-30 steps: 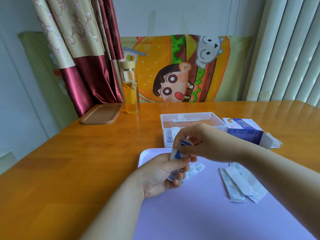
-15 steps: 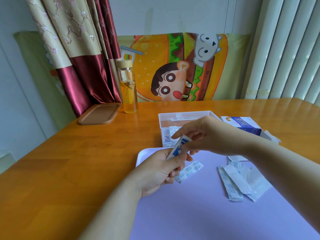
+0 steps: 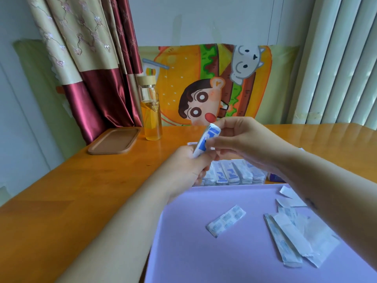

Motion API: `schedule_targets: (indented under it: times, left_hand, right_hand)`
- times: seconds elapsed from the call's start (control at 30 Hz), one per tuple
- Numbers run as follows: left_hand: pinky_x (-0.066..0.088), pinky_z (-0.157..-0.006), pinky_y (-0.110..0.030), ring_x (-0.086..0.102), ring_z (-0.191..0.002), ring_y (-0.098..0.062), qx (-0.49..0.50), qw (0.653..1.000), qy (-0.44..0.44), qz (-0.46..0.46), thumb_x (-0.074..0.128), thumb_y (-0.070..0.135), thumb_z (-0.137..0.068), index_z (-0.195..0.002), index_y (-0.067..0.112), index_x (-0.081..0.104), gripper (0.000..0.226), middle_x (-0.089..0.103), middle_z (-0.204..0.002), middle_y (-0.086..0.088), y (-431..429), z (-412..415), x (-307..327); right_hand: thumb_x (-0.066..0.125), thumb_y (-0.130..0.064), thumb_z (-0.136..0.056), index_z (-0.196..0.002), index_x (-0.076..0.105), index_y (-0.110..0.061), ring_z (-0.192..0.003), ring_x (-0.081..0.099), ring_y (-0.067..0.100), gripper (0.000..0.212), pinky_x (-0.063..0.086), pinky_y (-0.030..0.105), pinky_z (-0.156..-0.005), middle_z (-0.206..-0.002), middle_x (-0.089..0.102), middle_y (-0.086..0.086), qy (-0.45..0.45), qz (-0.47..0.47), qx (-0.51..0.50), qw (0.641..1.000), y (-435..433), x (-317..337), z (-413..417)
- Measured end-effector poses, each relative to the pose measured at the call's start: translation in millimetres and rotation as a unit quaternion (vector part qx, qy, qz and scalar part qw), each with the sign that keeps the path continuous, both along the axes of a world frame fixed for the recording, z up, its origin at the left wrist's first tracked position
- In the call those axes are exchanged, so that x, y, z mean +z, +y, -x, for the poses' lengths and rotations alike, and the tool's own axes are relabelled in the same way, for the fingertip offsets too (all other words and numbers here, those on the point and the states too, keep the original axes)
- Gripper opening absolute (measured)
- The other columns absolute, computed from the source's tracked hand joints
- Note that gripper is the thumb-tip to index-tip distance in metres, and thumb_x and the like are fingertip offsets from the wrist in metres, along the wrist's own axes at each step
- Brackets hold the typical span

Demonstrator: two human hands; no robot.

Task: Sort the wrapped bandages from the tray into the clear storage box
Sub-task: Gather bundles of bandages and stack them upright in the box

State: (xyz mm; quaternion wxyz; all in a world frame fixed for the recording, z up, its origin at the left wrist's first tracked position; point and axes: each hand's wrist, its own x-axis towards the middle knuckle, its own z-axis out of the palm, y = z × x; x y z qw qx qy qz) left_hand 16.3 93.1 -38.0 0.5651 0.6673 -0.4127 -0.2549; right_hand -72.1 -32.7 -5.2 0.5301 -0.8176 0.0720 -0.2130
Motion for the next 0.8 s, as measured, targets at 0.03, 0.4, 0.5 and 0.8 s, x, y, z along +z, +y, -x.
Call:
schedule_targets:
  times: [0.03, 0.4, 0.5, 0.8]
  left_hand:
    - [0.029, -0.045, -0.016, 0.032, -0.05, -0.007, 0.003, 1.0, -0.015, -0.01, 0.049, 0.028, -0.097, -0.099, 0.005, 0.061, 0.027, 0.037, -0.061, 0.003, -6.5, -7.4, 4.1]
    - [0.049, -0.086, -0.026, 0.058, -0.101, -0.005, 0.049, 0.972, -0.202, -0.113, 0.052, 0.029, -0.095, -0.111, 0.032, 0.064, 0.02, 0.063, -0.109, 0.017, -33.4, -72.3, -0.7]
    - [0.043, -0.072, -0.019, 0.055, -0.098, -0.004, 0.071, 0.953, -0.254, -0.149, 0.049, 0.029, -0.096, -0.104, 0.031, 0.062, 0.015, 0.061, -0.109, 0.016, -40.5, -80.5, -10.7]
    - [0.041, -0.092, -0.029, 0.047, -0.11, -0.012, 0.035, 0.91, -0.359, -0.203, 0.034, 0.016, -0.097, -0.089, 0.044, 0.059, 0.039, 0.054, -0.122, 0.003, -44.9, -86.1, -22.2]
  right_hand:
    - [0.068, -0.005, -0.081, -0.086, 0.067, -0.008, -0.07, 0.064, 0.019, 0.005, 0.053, 0.026, -0.072, -0.085, 0.072, 0.019, -0.003, 0.013, -0.007, 1.0, -4.2, 3.5, -8.1]
    - [0.063, 0.0, -0.086, -0.098, 0.065, 0.0, -0.067, 0.066, 0.015, 0.013, 0.059, 0.026, -0.071, -0.08, 0.068, 0.012, 0.141, 0.007, -0.126, 0.982, -73.8, -20.4, -87.8]
    - [0.062, -0.001, -0.086, -0.088, 0.065, -0.004, -0.072, 0.067, 0.016, 0.004, 0.058, 0.029, -0.078, -0.082, 0.069, 0.013, 0.204, 0.029, -0.106, 0.973, -77.8, -37.8, -101.3]
    - [0.066, -0.011, -0.083, -0.101, 0.068, -0.008, -0.069, 0.061, 0.015, 0.019, 0.054, 0.027, -0.074, -0.079, 0.066, 0.005, 0.264, 0.203, -0.062, 0.941, -67.0, -55.3, -116.8]
